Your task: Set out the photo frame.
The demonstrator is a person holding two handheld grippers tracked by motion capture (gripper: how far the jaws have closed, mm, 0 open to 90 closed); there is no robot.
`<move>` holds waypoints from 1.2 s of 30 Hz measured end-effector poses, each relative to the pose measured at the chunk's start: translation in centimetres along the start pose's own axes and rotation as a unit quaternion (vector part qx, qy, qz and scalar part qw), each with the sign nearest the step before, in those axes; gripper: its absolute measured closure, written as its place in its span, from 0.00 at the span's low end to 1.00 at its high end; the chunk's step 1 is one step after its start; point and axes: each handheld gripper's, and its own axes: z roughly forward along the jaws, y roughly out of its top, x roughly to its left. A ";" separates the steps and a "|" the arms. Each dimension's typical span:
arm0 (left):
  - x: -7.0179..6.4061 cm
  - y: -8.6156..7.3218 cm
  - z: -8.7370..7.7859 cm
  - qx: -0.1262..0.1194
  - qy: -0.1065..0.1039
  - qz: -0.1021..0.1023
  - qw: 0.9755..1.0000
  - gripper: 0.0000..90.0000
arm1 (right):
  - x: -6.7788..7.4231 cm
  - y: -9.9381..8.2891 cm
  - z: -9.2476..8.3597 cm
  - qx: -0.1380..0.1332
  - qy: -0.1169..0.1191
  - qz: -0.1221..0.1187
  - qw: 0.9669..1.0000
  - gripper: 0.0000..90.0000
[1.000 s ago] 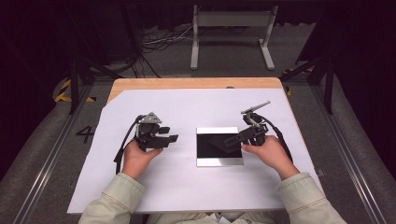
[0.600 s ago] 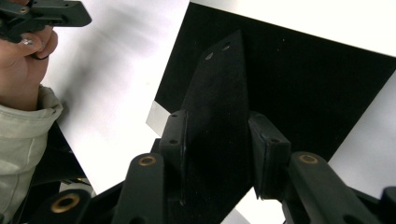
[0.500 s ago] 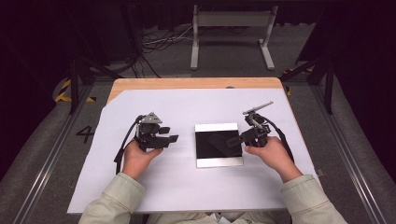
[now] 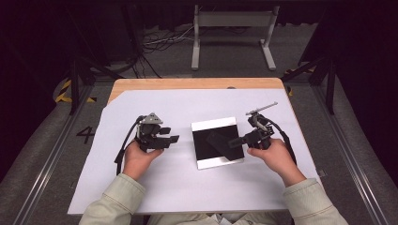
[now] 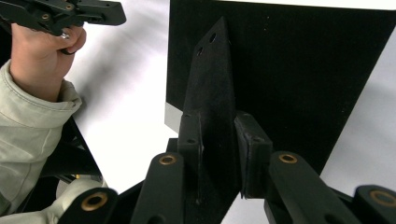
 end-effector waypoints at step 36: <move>0.8 -0.3 -1.8 -0.059 0.034 -0.022 0.997 0.53 | 3.6 -0.9 -0.8 -0.091 0.033 -0.076 0.992 0.97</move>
